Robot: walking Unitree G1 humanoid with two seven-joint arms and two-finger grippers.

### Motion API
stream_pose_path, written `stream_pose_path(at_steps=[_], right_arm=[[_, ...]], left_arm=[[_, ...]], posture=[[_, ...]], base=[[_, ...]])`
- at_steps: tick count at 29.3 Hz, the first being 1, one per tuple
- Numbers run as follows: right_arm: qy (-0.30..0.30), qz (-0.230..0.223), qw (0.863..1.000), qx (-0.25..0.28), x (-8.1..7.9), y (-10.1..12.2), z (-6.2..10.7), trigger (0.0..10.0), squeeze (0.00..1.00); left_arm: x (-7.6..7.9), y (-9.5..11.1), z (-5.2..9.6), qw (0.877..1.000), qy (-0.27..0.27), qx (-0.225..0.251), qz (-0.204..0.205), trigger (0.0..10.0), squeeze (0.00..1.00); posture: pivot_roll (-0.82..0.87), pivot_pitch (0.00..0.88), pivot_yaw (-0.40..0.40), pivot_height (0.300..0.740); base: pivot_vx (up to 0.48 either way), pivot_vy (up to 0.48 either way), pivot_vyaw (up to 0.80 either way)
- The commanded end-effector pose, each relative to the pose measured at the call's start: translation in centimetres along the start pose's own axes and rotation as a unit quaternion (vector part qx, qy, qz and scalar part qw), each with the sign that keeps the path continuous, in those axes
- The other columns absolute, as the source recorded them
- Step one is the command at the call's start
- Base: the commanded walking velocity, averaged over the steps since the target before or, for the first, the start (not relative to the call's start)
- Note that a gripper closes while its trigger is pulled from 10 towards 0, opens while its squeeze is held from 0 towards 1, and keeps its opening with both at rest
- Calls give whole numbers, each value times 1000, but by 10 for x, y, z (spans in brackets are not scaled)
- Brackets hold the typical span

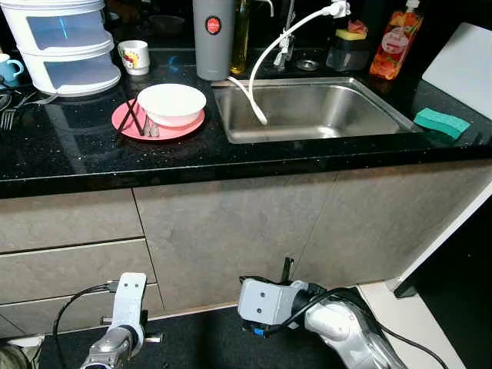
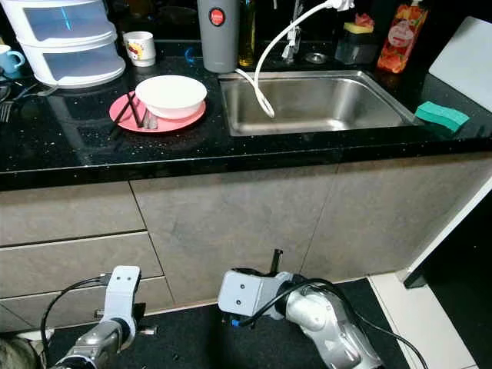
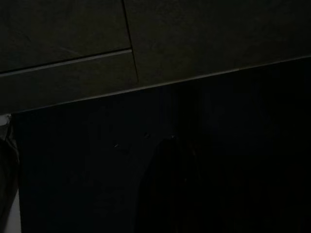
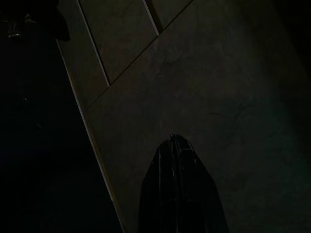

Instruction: Kitchen organization

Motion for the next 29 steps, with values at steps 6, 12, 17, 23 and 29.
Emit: stream_pose_path(at_steps=[6,12,17,23,29], right_arm=[[4,-2,1000,-4,-1,-2,0,10000,0],[4,-2,1000,-3,0,-1,-2,10000,0],[5,-3,1000,-3,0,-1,-2,10000,0],[4,-2,1000,0,0,3,-4,10000,0],[3,-3,1000,-2,-1,4,-4,10000,0]], left_arm=[[2,-2,0,1000,-4,-1,-4,10000,0],[0,-2,0,1000,-3,-4,-8,10000,0],[1,-2,0,1000,-4,-4,-9,10000,0],[1,-1,0,1000,-4,-5,-8,10000,0],[9,-3,-1,1000,-13,-7,-8,10000,0]], posture=[[-119,46,-31,740],[-124,47,-25,740],[-140,50,-23,740],[-146,55,-18,740],[-99,58,-5,740]], base=[[0,0,0],[0,0,0],[0,0,0],[0,0,0],[0,0,0]])
Point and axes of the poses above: a point about 5 cm out from each wrist's last joint towards the gripper, its own z axis pointing back from the gripper into the wrist, its own y axis along the axis of the wrist's last joint, x = y × z, the point moved 4 cm from there along -z, pointing out of the wrist towards the gripper, and after that the axes turned 6 degrees about z, right-handed, at the moved point
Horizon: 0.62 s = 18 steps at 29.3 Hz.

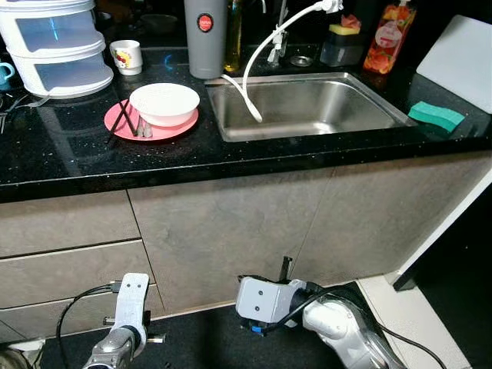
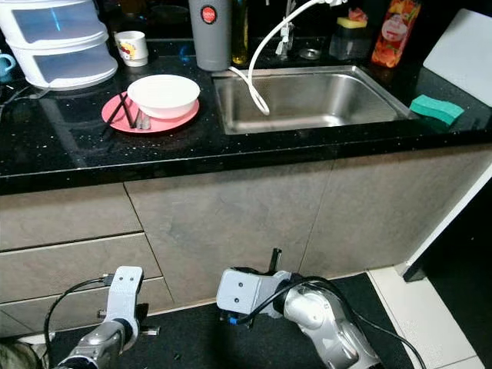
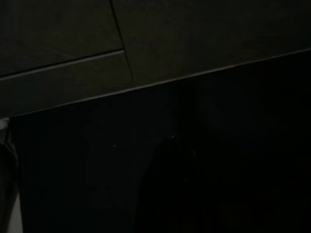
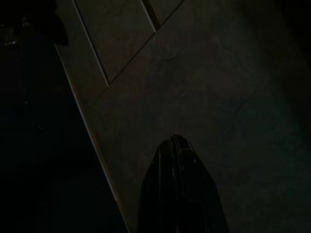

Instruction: Kitchen organization

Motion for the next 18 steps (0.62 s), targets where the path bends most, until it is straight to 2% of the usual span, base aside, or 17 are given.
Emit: stream_pose_path(at_steps=[1,13,18], right_arm=[[3,1,1000,3,-2,3,-1,10000,0],[0,-3,1000,9,-3,7,0,10000,0],[-40,34,998,15,5,13,1,10000,0]], left_arm=[[1,-2,0,1000,-1,-4,-6,10000,0],[-7,-14,4,1000,9,-15,6,10000,0],[-3,-9,2,1000,4,-9,6,10000,0]], posture=[[-70,60,-18,740],[-55,67,-21,740],[-34,77,-11,740]], base=[[0,0,0],[0,0,0],[0,0,0]])
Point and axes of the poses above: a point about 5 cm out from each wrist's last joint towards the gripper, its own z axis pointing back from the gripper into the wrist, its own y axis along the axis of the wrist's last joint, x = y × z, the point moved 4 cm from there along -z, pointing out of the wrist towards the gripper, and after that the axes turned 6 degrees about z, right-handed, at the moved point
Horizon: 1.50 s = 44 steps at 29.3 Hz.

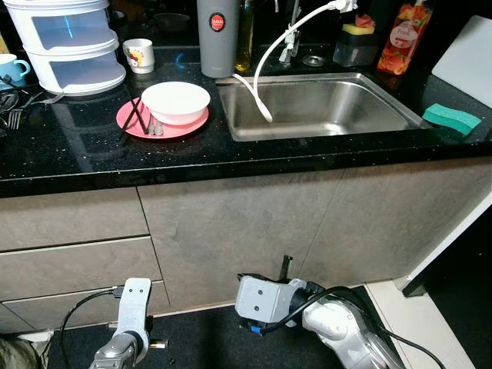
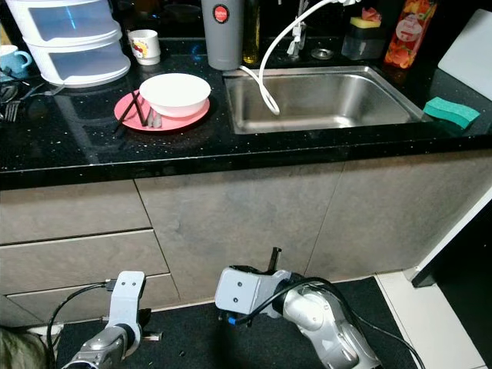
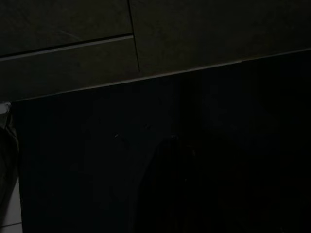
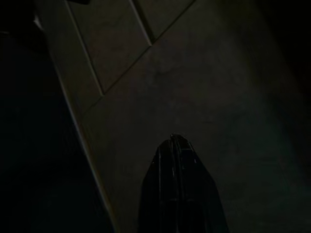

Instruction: Kitchen organization

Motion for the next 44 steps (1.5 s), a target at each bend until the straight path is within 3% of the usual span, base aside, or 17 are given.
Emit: stream_pose_path(at_steps=[1,4,5,9,10,12,16,20,24,26,30,34,35,36,38,39,44], right_arm=[[-13,24,1000,11,0,8,0,10000,0],[-45,-34,998,19,11,9,2,10000,0],[-116,-152,981,13,37,-5,9,10000,0],[-242,-294,924,-23,80,-52,37,10000,0],[-242,-294,924,-23,80,-52,37,10000,0],[-302,-362,878,-78,85,-100,67,10000,0],[-325,-397,850,-121,77,-130,85,10000,0],[-334,-474,767,-275,12,-196,128,10000,0],[-330,-471,737,-355,-28,-210,139,10000,0],[-319,-501,689,-416,-68,-216,146,10000,0],[-300,-558,635,-441,-101,-213,144,10000,0],[-279,-561,641,-443,-106,-210,136,10000,0],[-277,-567,643,-434,-106,-209,133,10000,361],[-277,-573,643,-427,-107,-208,131,10000,1000],[-277,-587,639,-412,-109,-205,125,10000,1000],[-274,-591,638,-411,-111,-203,123,10000,1000],[-269,-598,634,-411,-116,-200,118,10000,1000]], left_arm=[[-1,-1,0,1000,0,-1,0,10000,0],[-3,-1,1,1000,2,-2,-3,10000,0],[-5,1,1,1000,4,0,-1,10000,0],[-9,2,1,1000,9,2,-3,10000,0],[-9,2,1,1000,9,2,-3,10000,0],[-12,0,2,1000,18,-1,-8,10000,0],[-14,-1,3,1000,23,-2,-8,10000,0],[-13,-2,3,1000,22,7,-4,10000,0],[-13,-6,4,1000,28,3,-11,10000,0],[-12,-12,4,1000,27,-7,-7,10000,0],[-7,-20,5,1000,14,-19,4,10000,0],[-4,-21,5,1000,4,-21,15,10000,0],[-3,-22,5,1000,2,-21,23,10000,0],[-3,-22,5,999,2,-21,29,10000,761],[0,-21,5,997,-9,-12,70,10000,761],[-1,-20,5,996,-10,-8,83,10000,1000],[-7,-16,5,996,-2,0,92,10000,1000]], posture=[[-34,77,-11,740],[-24,81,-9,740],[-17,88,-6,740],[-13,93,-9,740],[-13,93,-9,740],[-12,97,-12,740],[-11,96,-14,740],[3,99,-21,740],[4,94,-26,740],[10,93,-29,740],[22,91,-32,740],[26,91,-35,740],[31,90,-40,740],[31,90,-40,740],[37,88,-45,740],[39,88,-47,740],[34,96,-44,740]], base=[[0,0,0],[0,0,0],[0,0,0],[0,0,0],[0,0,0],[0,0,0],[0,0,0],[0,0,0],[0,0,0],[0,0,0],[0,0,0],[0,0,0],[0,0,0],[0,0,0],[0,0,0],[0,0,0],[0,0,0]])
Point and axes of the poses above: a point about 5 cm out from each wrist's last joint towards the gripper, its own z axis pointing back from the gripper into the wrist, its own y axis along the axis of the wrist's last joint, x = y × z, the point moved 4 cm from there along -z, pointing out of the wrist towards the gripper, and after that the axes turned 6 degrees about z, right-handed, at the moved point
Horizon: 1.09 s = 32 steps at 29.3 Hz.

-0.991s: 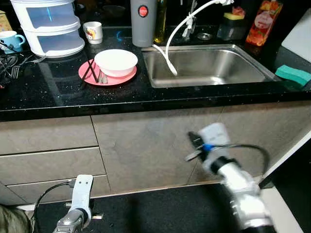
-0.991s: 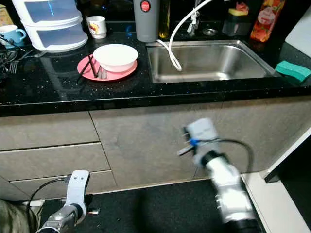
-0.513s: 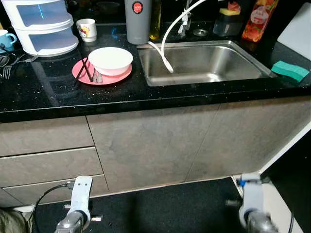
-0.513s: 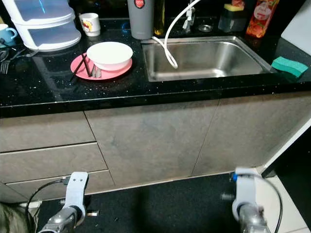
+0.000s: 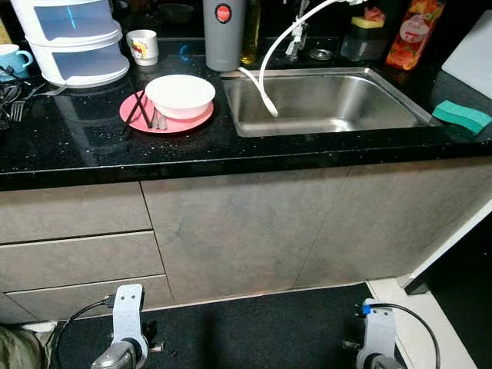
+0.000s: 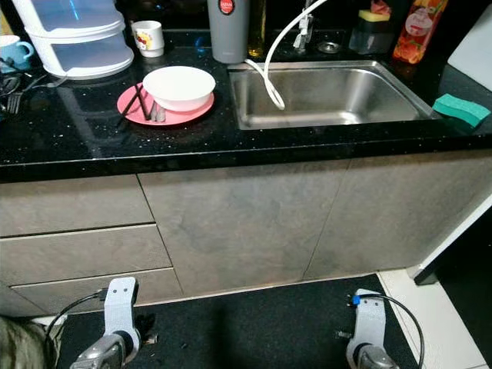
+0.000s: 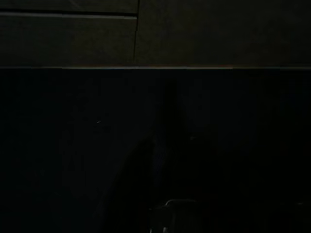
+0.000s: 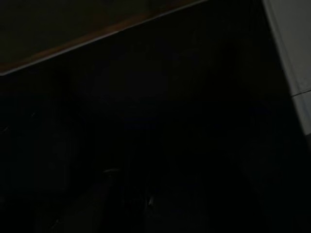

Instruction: Kitchen organization

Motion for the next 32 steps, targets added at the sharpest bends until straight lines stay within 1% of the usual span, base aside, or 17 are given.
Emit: stream_pose_path(at_steps=[1,5,8,15,24,26,27,28,30,31,32], right_arm=[[-6,-12,1000,-7,2,-5,1,10000,1000],[-13,-28,999,-11,7,-8,2,10000,1000],[-13,-29,999,-12,8,-9,2,10000,1000],[-11,-35,999,-13,1,-8,1,10000,1000],[-3,-47,999,-11,-2,-7,0,10000,1000],[-6,-48,999,-12,-2,-7,0,10000,1000],[-11,-44,999,-13,0,-7,0,10000,1000],[-17,-42,999,-16,2,-8,0,10000,341],[-18,-43,999,-16,2,-8,0,10000,341],[-11,-57,998,-15,3,-7,0,10000,0],[-8,-62,998,-13,3,-6,0,10000,0]], left_arm=[[-5,-4,2,1000,5,-7,7,10000,1000],[-6,-5,2,1000,4,-8,8,10000,1000],[-7,-5,2,1000,4,-8,9,10000,1000],[-7,-4,2,1000,2,-9,9,10000,1000],[-6,-7,3,1000,1,-14,3,10000,1000],[-8,-7,3,1000,5,-14,-2,10000,1000],[-10,-7,3,1000,11,-14,-20,10000,1000],[-11,-9,4,999,14,-16,-38,10000,114],[-10,-10,4,999,12,-18,-39,10000,114],[-10,-11,4,999,12,-21,-42,10000,0],[-11,-11,4,999,13,-21,-45,10000,0]], posture=[[34,96,-44,740],[32,99,-40,740],[31,98,-40,740],[27,100,-36,740],[29,102,-34,740],[29,102,-34,740],[33,97,-33,740],[36,92,-33,740],[36,91,-33,740],[37,84,-32,740],[37,84,-32,740]], base=[[0,0,0],[0,0,0],[0,0,0],[0,0,0],[0,0,0],[0,0,0],[0,0,0],[0,0,0],[0,0,0],[0,0,0],[0,0,0]])
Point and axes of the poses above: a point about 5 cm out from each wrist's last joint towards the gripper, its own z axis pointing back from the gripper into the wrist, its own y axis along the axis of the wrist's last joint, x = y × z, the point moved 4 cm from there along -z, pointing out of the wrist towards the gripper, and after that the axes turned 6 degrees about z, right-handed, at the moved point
